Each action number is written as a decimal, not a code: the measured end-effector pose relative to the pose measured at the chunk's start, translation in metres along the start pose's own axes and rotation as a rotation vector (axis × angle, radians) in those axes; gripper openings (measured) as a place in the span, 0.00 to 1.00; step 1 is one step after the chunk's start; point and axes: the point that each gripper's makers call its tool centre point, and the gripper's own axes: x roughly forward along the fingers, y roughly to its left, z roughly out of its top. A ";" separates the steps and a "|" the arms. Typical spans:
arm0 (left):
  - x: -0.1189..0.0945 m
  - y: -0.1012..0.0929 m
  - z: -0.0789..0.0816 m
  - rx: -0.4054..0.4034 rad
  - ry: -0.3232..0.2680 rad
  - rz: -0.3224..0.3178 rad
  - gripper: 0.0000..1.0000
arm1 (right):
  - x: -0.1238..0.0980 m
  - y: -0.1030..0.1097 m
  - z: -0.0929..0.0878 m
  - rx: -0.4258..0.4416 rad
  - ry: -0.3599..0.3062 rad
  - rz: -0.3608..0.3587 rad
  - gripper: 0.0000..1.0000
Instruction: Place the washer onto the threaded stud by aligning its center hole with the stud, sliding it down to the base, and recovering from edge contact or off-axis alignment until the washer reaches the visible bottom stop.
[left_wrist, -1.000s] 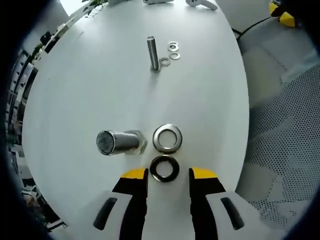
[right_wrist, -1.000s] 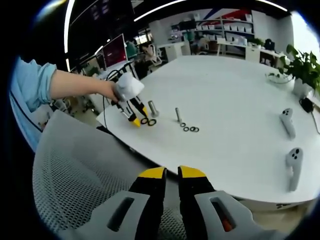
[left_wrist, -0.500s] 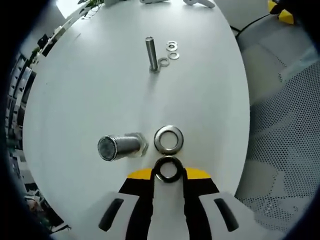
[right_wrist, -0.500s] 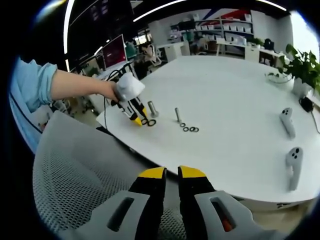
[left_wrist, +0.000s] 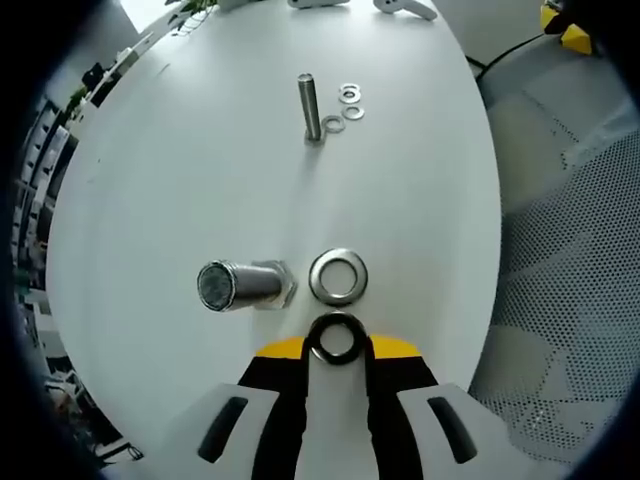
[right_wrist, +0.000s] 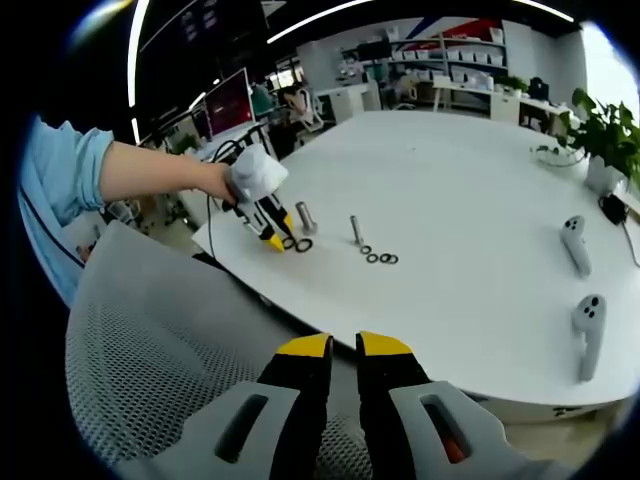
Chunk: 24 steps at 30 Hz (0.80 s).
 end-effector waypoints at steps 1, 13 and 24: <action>0.000 0.000 -0.001 -0.002 0.002 -0.001 0.19 | 0.000 0.000 0.000 0.001 0.001 -0.001 0.12; -0.011 0.005 -0.001 -0.009 -0.002 0.015 0.19 | 0.000 0.000 0.000 0.002 -0.001 -0.002 0.12; -0.023 0.007 0.002 -0.028 -0.012 0.022 0.19 | 0.000 -0.001 0.001 0.004 -0.004 -0.004 0.12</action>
